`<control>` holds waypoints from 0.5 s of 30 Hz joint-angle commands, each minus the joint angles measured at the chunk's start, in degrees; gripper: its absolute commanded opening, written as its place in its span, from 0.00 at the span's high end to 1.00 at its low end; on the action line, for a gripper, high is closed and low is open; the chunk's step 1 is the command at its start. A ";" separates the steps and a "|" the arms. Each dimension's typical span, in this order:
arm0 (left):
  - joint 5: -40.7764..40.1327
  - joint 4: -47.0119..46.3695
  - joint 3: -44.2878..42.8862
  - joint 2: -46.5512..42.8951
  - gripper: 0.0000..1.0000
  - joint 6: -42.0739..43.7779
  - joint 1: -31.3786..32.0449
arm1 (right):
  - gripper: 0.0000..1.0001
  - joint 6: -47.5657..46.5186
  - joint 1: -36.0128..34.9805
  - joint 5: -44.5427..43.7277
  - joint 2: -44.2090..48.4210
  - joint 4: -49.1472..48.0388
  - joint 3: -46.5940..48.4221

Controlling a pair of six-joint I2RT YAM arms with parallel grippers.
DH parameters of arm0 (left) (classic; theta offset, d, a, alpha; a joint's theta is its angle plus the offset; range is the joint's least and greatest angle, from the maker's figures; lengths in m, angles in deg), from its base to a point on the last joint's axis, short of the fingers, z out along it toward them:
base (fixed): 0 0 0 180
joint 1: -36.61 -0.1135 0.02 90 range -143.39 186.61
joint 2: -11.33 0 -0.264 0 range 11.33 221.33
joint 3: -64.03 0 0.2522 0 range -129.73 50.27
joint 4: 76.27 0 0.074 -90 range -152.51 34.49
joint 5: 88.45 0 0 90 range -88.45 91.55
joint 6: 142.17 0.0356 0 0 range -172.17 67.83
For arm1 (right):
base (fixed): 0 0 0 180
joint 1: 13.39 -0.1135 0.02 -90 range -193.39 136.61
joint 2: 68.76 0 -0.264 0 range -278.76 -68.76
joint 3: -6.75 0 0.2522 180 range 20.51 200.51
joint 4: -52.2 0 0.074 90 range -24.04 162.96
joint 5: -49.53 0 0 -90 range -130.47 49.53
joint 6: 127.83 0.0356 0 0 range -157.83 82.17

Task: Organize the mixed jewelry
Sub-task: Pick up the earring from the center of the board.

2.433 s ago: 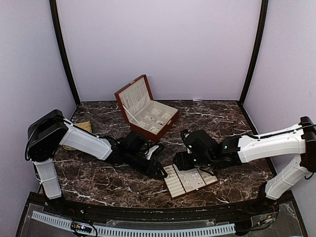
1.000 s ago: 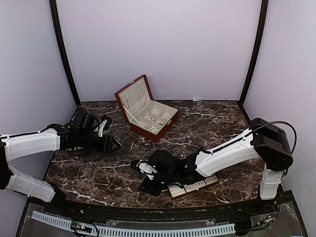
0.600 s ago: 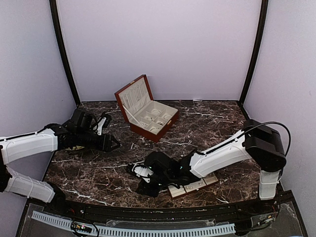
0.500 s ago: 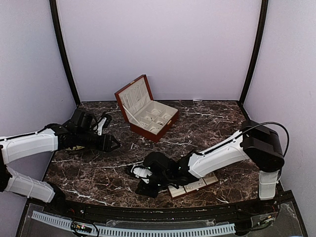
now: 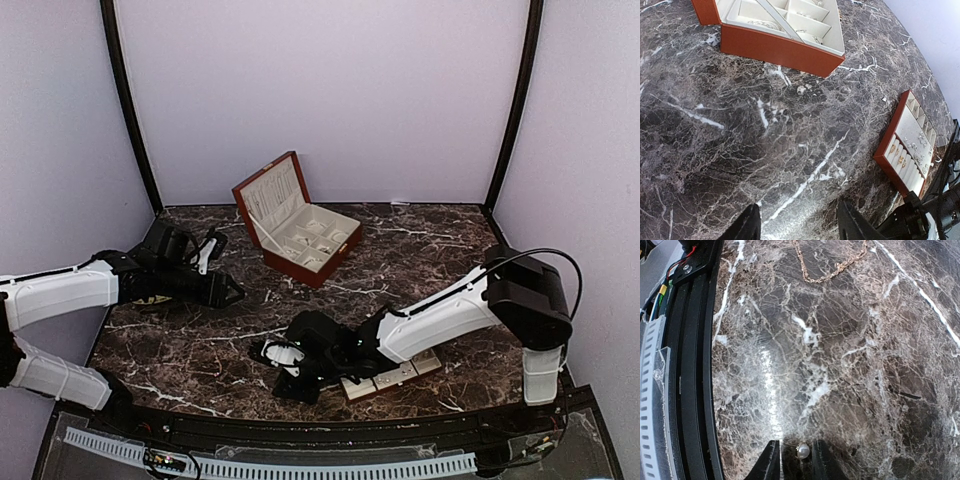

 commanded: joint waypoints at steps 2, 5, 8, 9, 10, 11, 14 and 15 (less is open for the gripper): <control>0.83 -0.68 -1.15 0.07 0.45 0.91 -0.36 | 0.77 -1.20 -0.67 0.80 -1.71 -0.03 2.07; 0.82 -0.68 -1.15 0.08 0.45 0.91 -0.36 | 0.80 -0.96 -0.65 0.09 -1.87 -0.10 2.20; 0.95 -0.81 -1.07 0.16 0.45 0.91 -0.37 | 0.86 -0.43 -0.67 -0.89 -2.04 -0.19 2.21; 0.90 -0.85 -1.06 0.16 0.45 0.91 -0.36 | 0.88 -0.33 -0.67 -1.18 -2.05 -0.21 2.21; 1.03 -0.93 -1.00 0.16 0.45 0.91 -0.36 | 0.89 -0.18 -0.67 -1.51 -1.93 -0.32 2.06; 1.35 -1.10 -0.98 0.24 0.45 0.91 -0.36 | 0.91 -0.03 -0.67 -1.83 -1.70 -0.61 1.77; 2.61 -1.69 -0.76 0.32 0.45 1.06 -0.36 | 0.95 0.73 -0.59 -2.79 -0.37 -2.02 0.23; 3.31 -1.92 -0.67 0.40 0.45 1.13 -0.32 | 0.97 1.03 -0.54 -3.22 0.07 -2.50 -0.29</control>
